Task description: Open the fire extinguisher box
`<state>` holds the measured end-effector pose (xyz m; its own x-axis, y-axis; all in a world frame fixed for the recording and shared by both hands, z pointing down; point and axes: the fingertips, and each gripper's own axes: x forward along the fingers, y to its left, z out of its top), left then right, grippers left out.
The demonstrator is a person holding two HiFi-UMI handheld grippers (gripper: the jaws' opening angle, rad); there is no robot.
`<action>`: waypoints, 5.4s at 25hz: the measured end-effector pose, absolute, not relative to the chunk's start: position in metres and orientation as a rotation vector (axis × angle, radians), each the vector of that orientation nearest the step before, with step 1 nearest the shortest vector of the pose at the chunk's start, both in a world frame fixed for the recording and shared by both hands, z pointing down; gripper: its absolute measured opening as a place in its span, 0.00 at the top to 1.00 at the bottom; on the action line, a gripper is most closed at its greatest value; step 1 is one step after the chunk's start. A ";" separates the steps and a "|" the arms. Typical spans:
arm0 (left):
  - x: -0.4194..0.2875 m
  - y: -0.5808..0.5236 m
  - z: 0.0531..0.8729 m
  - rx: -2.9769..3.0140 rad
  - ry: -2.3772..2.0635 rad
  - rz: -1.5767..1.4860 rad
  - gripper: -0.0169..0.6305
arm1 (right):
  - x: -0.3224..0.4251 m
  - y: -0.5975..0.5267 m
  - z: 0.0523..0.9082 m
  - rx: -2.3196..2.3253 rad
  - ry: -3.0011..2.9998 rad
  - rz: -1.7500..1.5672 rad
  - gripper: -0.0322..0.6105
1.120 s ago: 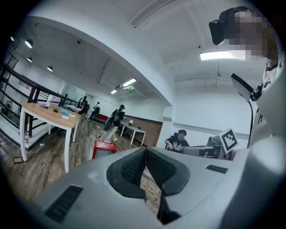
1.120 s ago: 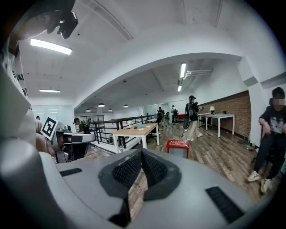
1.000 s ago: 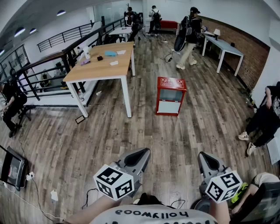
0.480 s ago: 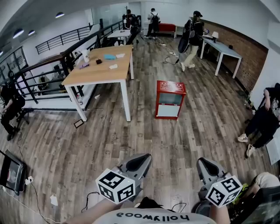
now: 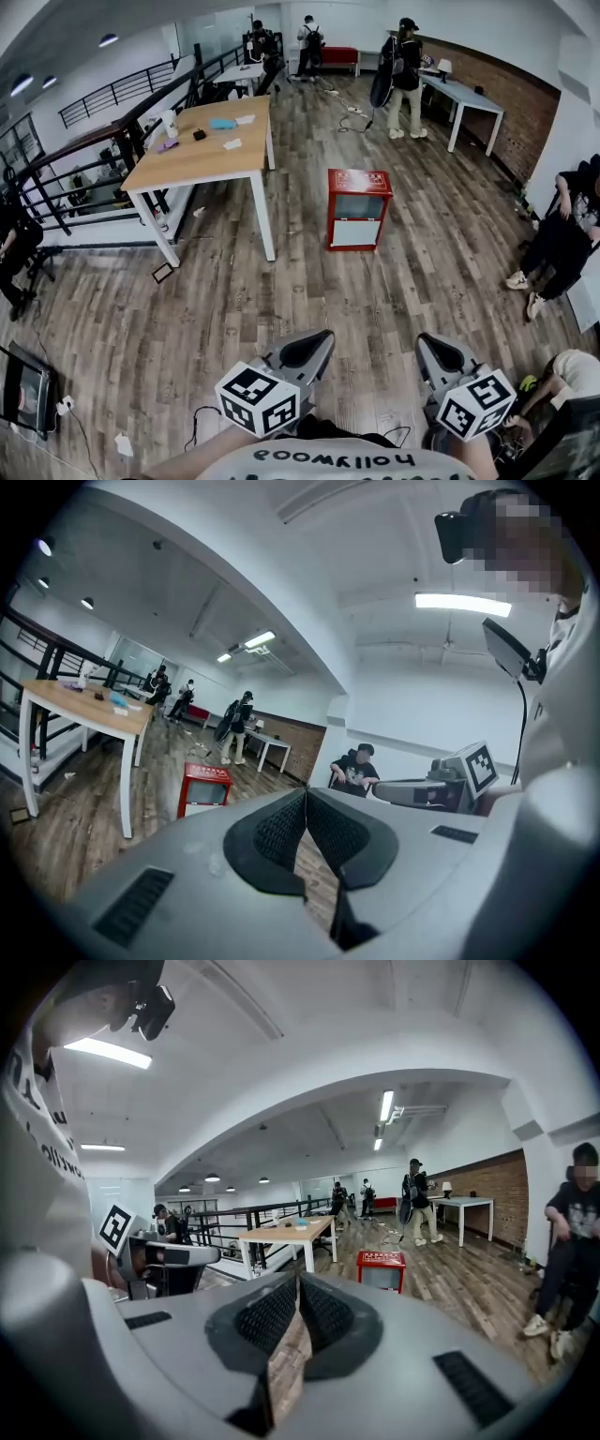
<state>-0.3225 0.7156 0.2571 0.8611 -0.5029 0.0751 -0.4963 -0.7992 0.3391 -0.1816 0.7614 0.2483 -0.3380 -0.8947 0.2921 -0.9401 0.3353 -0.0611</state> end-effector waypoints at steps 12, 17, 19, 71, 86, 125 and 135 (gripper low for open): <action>-0.308 0.705 0.268 2.605 -0.795 -0.041 0.96 | -0.160 0.756 0.260 1.620 -2.316 0.341 0.93; -0.286 0.696 0.266 2.589 -0.847 -0.044 0.96 | -0.139 0.742 0.266 1.547 -2.309 0.337 0.93; -0.273 0.695 0.267 2.593 -0.859 -0.036 0.96 | -0.126 0.736 0.268 1.541 -2.339 0.386 0.93; -0.152 0.435 0.286 2.501 -0.996 0.015 0.96 | 0.019 0.473 0.307 1.415 -2.335 0.412 0.93; -0.154 0.285 0.289 2.539 -0.786 0.047 0.96 | 0.003 0.358 0.316 1.547 -2.198 0.445 0.93; -0.162 0.163 0.311 2.473 -0.884 0.104 0.96 | -0.003 0.217 0.320 1.434 -2.272 0.562 0.93; -0.107 0.056 0.314 2.408 -1.034 0.093 0.96 | 0.058 0.078 0.318 1.290 -2.346 0.493 0.93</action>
<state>-0.1074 0.0561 0.3144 0.7074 -0.6588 0.2563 -0.6939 -0.5779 0.4297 0.0584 0.0783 0.3183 -0.4840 -0.7075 0.5150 -0.8550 0.5077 -0.1060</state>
